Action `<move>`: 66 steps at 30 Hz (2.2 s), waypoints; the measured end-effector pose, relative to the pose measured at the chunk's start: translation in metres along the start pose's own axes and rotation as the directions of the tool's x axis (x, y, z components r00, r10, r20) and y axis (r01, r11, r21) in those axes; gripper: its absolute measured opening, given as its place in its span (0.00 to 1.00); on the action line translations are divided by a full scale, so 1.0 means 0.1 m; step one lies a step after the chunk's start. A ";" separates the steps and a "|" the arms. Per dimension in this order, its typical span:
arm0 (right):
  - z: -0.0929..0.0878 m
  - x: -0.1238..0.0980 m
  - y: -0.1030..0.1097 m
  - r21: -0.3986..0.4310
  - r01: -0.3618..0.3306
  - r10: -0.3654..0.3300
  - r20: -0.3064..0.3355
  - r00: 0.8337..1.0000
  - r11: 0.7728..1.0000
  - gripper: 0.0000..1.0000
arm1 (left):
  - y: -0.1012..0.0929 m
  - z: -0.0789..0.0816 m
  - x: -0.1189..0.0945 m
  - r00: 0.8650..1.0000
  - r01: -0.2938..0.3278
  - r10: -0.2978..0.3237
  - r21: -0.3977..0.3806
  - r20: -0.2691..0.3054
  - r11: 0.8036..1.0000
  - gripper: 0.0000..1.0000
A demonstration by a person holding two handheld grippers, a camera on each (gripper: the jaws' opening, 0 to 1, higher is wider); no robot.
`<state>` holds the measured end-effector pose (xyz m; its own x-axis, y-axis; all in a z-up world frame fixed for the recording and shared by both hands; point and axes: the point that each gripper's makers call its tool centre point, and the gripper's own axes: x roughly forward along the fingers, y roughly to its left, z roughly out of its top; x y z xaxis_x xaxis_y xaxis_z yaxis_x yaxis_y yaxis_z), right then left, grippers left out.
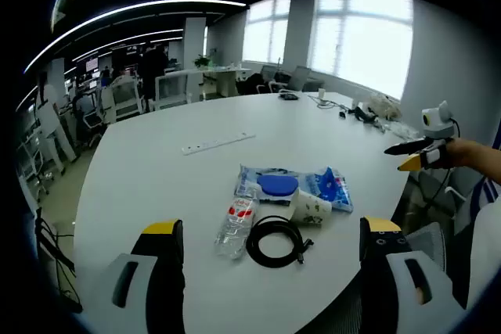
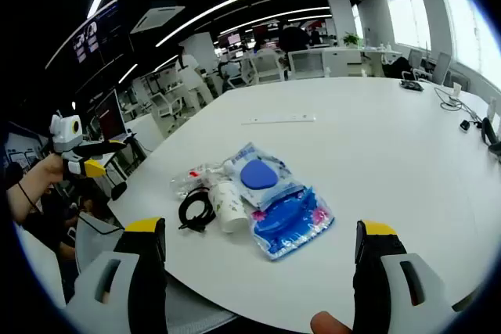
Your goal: Arrange the tabletop items into an orderly group along one side of the table until the central work area is clear of visible clutter.
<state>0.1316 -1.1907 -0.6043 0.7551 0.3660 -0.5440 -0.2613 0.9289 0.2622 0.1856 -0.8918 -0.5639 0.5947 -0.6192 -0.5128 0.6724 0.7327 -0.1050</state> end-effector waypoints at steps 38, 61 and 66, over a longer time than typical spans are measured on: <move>0.06 0.18 0.05 0.013 -0.063 0.063 -0.006 0.998 0.998 0.97 | -0.02 -0.08 -0.03 1.000 -0.005 0.006 0.023 -0.031 1.000 0.84; -0.10 0.10 0.28 0.065 -0.019 0.019 -0.007 1.000 0.998 0.94 | 0.17 -0.23 -0.07 0.998 0.029 -0.027 0.024 -0.051 0.999 0.81; -0.08 0.16 0.31 0.069 -0.020 0.021 -0.003 1.000 0.997 0.94 | 0.23 -0.26 -0.06 0.998 0.030 -0.030 0.008 -0.049 1.000 0.80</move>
<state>0.1309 -1.1555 -0.6110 0.7475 0.3852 -0.5411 -0.2347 0.9153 0.3273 0.1865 -0.8640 -0.5856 0.5522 -0.6262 -0.5505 0.6937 0.7113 -0.1132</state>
